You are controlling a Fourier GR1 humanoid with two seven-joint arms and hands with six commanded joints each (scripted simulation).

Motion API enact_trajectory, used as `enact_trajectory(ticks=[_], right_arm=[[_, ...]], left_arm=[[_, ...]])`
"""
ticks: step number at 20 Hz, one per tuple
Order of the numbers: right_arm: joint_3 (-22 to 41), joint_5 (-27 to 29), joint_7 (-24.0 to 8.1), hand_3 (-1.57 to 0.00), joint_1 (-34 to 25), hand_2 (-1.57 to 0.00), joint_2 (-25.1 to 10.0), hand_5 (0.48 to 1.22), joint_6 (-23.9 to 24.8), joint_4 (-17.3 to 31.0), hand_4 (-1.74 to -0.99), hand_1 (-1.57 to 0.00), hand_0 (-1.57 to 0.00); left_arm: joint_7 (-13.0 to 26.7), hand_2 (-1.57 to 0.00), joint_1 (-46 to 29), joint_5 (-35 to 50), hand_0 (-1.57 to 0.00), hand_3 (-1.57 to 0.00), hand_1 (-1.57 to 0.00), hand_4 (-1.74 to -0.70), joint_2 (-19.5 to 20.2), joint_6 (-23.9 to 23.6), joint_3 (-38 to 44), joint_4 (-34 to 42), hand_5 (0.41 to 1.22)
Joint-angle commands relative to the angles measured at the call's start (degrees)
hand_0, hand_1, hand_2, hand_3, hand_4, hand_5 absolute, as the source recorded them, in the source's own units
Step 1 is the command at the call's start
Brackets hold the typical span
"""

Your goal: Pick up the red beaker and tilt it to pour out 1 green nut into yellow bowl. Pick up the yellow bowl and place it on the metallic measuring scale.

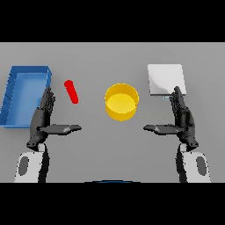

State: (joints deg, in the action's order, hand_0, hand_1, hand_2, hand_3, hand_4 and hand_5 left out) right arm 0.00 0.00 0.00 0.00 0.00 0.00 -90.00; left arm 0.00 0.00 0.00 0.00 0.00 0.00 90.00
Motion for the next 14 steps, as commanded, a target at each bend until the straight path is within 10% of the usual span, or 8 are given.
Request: enact_trajectory(ticks=[1, 6, 8, 14], right_arm=[[-0.05, 0.04, -0.05, 0.0, -0.1, 0.0, -0.02, 0.599, 0.06, 0.07, -1.167, 0.0, 0.0], [-0.71, 0.16, -0.34, 0.0, -1.17, 0.0, -0.36, 0.599, 0.31, 1.22, -1.167, 0.0, 0.0], [3.44, -10.77, 5.56, 0.0, 2.06, 0.0, -3.37, 0.595, 3.97, -1.67, -1.163, 0.0, 0.0], [6.54, -16.11, 4.81, 0.0, 5.2, 0.0, -3.66, 0.596, 5.31, -5.77, -1.183, 0.0, 0.0]], left_arm=[[-0.02, 0.0, -0.03, 0.16, 0.0, 0.0, 0.0, -1.15, 0.19, 0.06, 0.17, 0.01, 0.599], [-0.98, 0.0, -0.86, 1.77, 0.0, 0.0, 0.0, -1.15, 1.94, 1.6, 1.55, 0.03, 0.599], [-2.0, 0.0, -4.12, -1.23, 0.0, 0.0, 0.0, -1.16, 5.11, 3.0, -0.65, 4.17, 0.599], [1.8, 0.0, -5.4, -4.28, 0.0, 0.0, 0.0, -1.16, 6.11, 3.0, -3.41, 7.79, 0.603]])
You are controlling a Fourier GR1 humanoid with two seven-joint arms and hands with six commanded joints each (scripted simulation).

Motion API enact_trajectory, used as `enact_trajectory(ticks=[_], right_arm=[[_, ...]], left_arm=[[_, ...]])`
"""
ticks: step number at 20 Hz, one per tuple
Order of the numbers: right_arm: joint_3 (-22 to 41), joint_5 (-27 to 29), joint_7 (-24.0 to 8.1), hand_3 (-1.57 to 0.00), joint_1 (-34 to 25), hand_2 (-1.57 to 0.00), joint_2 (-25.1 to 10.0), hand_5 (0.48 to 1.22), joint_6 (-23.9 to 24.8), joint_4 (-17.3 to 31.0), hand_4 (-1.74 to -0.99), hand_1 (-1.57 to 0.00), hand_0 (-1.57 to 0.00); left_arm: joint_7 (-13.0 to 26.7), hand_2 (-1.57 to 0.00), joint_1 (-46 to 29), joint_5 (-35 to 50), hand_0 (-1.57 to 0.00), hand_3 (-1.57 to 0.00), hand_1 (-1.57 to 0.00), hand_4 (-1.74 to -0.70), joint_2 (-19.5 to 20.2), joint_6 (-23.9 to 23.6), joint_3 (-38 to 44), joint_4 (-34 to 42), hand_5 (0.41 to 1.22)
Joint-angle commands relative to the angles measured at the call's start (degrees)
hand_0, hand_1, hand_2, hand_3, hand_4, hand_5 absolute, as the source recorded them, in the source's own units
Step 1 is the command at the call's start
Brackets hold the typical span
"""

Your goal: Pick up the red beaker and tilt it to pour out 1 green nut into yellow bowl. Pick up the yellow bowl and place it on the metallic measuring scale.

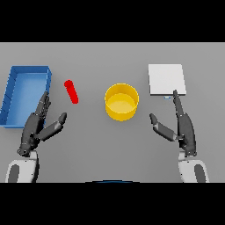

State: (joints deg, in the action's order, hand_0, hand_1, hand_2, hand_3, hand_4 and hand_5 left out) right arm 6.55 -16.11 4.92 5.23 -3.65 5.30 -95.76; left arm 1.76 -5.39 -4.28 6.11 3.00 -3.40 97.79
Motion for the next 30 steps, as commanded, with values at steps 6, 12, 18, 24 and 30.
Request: enact_trajectory(ticks=[6, 12, 18, 24, 30], right_arm=[[0.0, 1.49, -0.29, 0.0, -0.23, 0.0, -0.23, 0.623, -1.61, -0.4, -1.236, 0.0, 0.0], [-1.04, 3.79, 0.61, 0.0, -0.41, 0.0, -0.46, 0.634, -2.7, -0.48, -1.28, 0.0, 0.0], [-1.09, 3.1, -0.93, 0.0, -0.94, 0.0, -0.67, 0.635, -2.28, -0.51, -1.266, 0.0, 0.0], [-1.36, 3.7, 0.79, 0.0, -0.21, 0.0, -0.89, 0.644, -2.68, -0.43, -1.267, 0.0, 0.0], [-1.49, 3.98, -0.01, 0.0, 0.17, 0.0, -0.93, 0.64, -2.81, -0.83, -1.269, 0.0, 0.0]], left_arm=[[-1.77, 0.0, 5.4, -2.81, 0.0, 0.0, 0.0, -1.21, -1.13, -0.59, -0.61, -8.31, 0.615], [-4.36, 0.0, 14.53, -4.95, 0.0, 0.0, 0.0, -1.25, -1.57, -2.42, 1.18, -20.78, 0.65], [-5.58, 0.0, 22.35, -5.15, 0.0, 0.0, 0.0, -1.28, -2.0, -3.46, 3.1, -29.74, 0.682], [-6.56, 0.0, 27.27, -6.12, 0.0, 0.0, 0.0, -1.29, -2.04, -3.76, 3.58, -35.85, 0.686], [-7.79, 0.0, 31.65, -5.09, 0.0, 0.0, 0.0, -1.31, -2.35, -3.35, 5.25, -41.31, 0.688]])
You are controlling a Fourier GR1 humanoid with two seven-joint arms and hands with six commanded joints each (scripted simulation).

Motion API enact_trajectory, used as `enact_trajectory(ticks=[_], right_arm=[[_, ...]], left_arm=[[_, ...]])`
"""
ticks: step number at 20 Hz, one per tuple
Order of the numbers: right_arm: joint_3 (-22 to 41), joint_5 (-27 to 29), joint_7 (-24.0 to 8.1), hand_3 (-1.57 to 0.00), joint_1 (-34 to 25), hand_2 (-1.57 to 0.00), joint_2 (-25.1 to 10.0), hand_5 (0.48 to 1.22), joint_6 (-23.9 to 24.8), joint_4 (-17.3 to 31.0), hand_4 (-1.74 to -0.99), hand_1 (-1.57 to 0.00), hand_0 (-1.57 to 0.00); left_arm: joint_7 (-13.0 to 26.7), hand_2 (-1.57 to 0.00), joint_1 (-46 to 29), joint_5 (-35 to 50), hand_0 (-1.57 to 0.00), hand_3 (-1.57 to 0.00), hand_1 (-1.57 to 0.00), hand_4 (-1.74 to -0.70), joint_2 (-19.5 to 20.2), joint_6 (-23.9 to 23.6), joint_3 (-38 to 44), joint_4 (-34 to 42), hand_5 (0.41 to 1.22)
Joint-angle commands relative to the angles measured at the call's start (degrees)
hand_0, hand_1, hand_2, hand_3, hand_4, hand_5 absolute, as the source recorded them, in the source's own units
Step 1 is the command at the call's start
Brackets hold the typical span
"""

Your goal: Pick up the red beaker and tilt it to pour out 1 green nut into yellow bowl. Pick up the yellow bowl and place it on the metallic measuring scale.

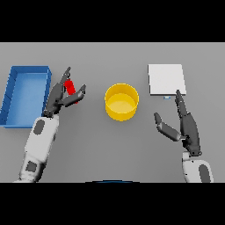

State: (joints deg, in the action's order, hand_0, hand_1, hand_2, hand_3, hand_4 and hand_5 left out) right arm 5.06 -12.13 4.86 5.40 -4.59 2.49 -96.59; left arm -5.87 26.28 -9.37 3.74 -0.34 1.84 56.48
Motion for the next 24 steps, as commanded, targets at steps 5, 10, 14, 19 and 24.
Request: enact_trajectory(ticks=[5, 10, 14, 19, 24], right_arm=[[-0.22, -0.18, -0.13, 0.0, -0.64, 0.0, -0.3, 0.642, 0.22, 0.02, -1.259, 0.0, 0.0], [-0.13, -0.49, 0.66, 0.0, 0.29, 0.0, -0.14, 0.646, 0.55, -0.25, -1.256, 0.0, 0.0], [0.32, -0.7, 0.04, 0.0, -0.15, 0.0, 0.68, 0.644, 0.84, -0.07, -1.254, 0.0, 0.0], [-0.3, 0.7, -0.21, 0.0, -0.03, 0.0, 0.34, 0.643, 0.14, -0.66, -1.26, 0.0, 0.0], [0.42, -1.29, 0.68, 0.0, 0.17, 0.0, 0.32, 0.649, 0.96, -0.13, -1.259, 0.0, 0.0]], left_arm=[[-4.53, -0.07, 2.39, 1.41, 0.0, -0.03, -0.03, -1.38, -1.11, -0.72, 2.2, -4.95, 0.724], [-4.89, -0.9, 4.68, 1.22, -0.84, -0.84, -0.87, -1.54, -2.08, -3.41, 3.45, -7.88, 0.997], [-5.96, -1.3, 5.4, -0.36, -1.27, -1.19, -1.29, -1.54, -1.81, -2.64, 1.76, -8.64, 1.129], [-4.75, -1.48, 5.03, 1.12, -1.47, -1.45, -1.48, -1.62, -2.61, -3.95, 2.73, -7.14, 1.14], [-3.9, -1.54, 4.46, 2.66, -1.54, -1.53, -1.54, -1.7, -2.85, -6.45, 1.6, -0.85, 1.114]])
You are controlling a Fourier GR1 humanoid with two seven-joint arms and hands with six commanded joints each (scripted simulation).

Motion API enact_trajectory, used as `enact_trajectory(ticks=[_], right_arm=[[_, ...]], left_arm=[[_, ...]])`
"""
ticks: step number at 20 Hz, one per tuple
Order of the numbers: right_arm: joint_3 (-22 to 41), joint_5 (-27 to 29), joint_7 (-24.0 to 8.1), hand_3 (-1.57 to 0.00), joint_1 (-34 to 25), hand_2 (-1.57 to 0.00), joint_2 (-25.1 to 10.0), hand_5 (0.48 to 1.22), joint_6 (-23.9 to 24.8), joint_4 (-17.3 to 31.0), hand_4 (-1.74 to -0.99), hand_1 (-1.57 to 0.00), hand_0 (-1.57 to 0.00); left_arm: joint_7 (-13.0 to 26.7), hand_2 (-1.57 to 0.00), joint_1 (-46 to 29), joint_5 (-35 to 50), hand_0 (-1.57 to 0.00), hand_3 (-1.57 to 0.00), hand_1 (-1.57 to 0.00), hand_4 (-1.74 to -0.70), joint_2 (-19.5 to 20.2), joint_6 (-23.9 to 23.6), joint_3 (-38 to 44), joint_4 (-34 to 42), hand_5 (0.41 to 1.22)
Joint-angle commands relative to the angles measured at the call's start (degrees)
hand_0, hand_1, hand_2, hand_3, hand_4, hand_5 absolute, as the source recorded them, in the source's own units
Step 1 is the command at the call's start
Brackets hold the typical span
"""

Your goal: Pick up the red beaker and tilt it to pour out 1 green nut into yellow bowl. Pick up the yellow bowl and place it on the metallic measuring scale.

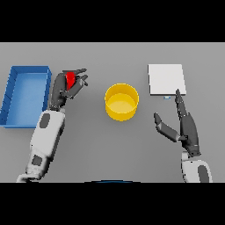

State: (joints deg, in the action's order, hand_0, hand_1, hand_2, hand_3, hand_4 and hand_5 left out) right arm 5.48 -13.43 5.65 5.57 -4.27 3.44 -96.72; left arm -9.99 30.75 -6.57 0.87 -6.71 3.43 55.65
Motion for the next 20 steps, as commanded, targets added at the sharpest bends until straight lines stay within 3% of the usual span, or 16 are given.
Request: enact_trajectory(ticks=[1, 4, 7, 13, 16, 20], right_arm=[[-0.17, 0.0, 0.11, 0.0, 0.47, 0.0, -0.26, 0.652, 0.03, -0.31, -1.263, 0.0, 0.0], [0.21, -0.32, -0.2, 0.0, 0.13, 0.0, -0.17, 0.661, -0.06, -0.62, -1.261, 0.0, 0.0], [0.2, -0.92, -0.99, 0.0, 0.06, 0.0, -0.5, 0.671, 0.12, -0.43, -1.256, 0.0, 0.0], [-0.15, -0.83, -2.43, 0.0, -0.68, 0.0, -0.83, 0.68, 0.02, -0.34, -1.254, 0.0, 0.0], [0.51, -0.94, -2.05, 0.0, -0.19, 0.0, -0.17, 0.685, -0.17, -0.35, -1.252, 0.0, 0.0], [0.75, -0.8, -1.69, 0.0, 0.68, 0.0, -0.07, 0.694, -0.45, -0.98, -1.262, 0.0, 0.0]], left_arm=[[0.86, -1.55, -0.21, -0.55, -1.55, -1.54, -1.55, -1.71, 0.67, 0.16, -1.03, 1.88, 1.114], [4.08, -1.56, 1.14, -4.18, -1.56, -1.55, -1.56, -1.72, 3.43, 0.76, -4.96, 4.09, 1.117], [9.79, -1.56, 2.57, -9.12, -1.56, -1.56, -1.56, -1.73, 6.54, 2.92, -10.43, 6.14, 1.125], [16.39, -1.57, 6.22, -14.35, -1.57, -1.56, -1.57, -1.73, 7.37, 2.86, -16.39, 5.92, 1.114], [21.22, -1.57, 8.69, -21.33, -1.57, -1.57, -1.57, -1.74, 9.99, 3.2, -22.05, 5.3, 1.131], [23.9, -1.57, 13.1, -30.63, -1.57, -1.57, -1.57, -1.74, 12.33, 5.1, -30.54, 3.35, 1.145]])
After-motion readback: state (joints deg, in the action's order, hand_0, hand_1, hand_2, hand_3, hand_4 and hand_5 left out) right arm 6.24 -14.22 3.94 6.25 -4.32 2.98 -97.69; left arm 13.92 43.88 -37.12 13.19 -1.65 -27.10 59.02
